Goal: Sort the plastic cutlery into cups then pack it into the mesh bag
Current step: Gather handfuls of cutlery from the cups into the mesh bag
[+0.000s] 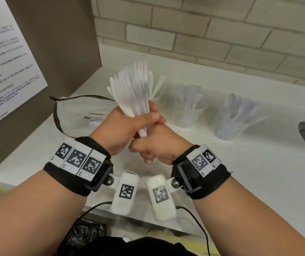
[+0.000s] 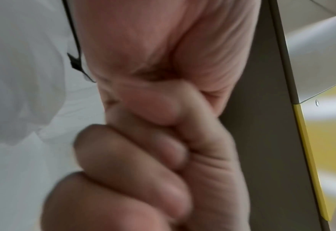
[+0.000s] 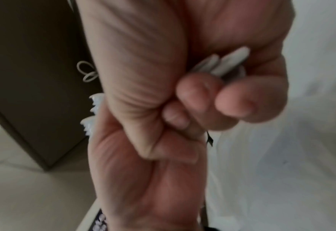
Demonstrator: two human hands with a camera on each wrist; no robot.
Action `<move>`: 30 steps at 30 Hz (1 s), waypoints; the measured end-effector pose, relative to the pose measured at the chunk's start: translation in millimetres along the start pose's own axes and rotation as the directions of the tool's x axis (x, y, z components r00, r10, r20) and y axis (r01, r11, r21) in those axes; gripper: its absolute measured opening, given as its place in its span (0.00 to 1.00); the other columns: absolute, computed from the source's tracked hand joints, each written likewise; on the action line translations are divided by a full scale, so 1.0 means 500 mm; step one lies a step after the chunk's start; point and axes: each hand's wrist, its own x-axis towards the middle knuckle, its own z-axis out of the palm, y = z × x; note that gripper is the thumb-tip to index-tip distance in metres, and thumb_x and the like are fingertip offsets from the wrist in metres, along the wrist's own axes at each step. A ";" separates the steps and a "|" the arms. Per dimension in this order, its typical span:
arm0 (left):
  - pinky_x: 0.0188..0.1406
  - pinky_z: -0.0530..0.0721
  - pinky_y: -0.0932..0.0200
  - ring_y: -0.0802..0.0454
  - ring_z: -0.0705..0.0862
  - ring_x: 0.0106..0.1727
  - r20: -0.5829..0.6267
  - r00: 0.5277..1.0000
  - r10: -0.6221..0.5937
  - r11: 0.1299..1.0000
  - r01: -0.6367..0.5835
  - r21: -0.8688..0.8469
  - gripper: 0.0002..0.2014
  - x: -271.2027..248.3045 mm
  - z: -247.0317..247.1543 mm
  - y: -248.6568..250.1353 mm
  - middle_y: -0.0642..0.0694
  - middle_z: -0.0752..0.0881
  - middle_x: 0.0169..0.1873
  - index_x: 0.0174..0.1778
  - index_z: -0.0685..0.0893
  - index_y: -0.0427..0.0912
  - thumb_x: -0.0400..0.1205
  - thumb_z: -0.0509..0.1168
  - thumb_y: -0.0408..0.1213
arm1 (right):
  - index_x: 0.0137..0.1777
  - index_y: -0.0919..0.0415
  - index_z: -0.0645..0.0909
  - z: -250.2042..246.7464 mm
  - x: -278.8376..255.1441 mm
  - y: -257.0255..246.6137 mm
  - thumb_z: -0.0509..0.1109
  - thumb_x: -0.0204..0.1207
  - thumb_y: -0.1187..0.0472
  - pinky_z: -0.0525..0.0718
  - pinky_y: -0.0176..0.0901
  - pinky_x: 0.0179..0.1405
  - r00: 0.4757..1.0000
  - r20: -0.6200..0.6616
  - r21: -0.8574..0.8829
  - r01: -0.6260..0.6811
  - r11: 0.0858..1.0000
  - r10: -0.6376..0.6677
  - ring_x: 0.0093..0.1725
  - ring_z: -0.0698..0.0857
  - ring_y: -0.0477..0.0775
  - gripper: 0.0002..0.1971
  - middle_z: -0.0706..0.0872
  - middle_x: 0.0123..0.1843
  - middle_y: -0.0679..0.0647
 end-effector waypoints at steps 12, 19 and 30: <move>0.29 0.82 0.56 0.51 0.81 0.24 -0.467 0.882 0.064 0.991 -0.002 0.133 0.15 0.039 -0.013 -0.009 0.52 0.78 0.21 0.28 0.75 0.47 0.74 0.75 0.37 | 0.49 0.55 0.83 -0.040 0.016 -0.010 0.81 0.65 0.50 0.84 0.45 0.50 0.934 -0.337 -0.110 0.087 0.990 -0.119 0.44 0.85 0.45 0.17 0.87 0.47 0.48; 0.31 0.89 0.50 0.47 0.87 0.35 -0.335 0.938 0.085 0.777 0.149 0.612 0.13 0.038 0.004 -0.027 0.47 0.86 0.33 0.49 0.81 0.40 0.74 0.70 0.43 | 0.43 0.56 0.83 -0.020 0.032 -0.037 0.83 0.62 0.50 0.87 0.43 0.37 0.839 -0.491 -0.083 0.223 0.971 -0.234 0.37 0.85 0.49 0.16 0.87 0.39 0.53; 0.23 0.85 0.58 0.52 0.85 0.31 -0.252 0.966 0.054 0.920 0.050 0.389 0.21 0.013 0.008 -0.033 0.45 0.83 0.42 0.57 0.69 0.39 0.73 0.70 0.25 | 0.48 0.70 0.79 -0.022 0.040 -0.026 0.71 0.77 0.59 0.76 0.43 0.28 0.880 -0.442 -0.011 0.191 0.982 -0.176 0.27 0.78 0.51 0.11 0.83 0.37 0.65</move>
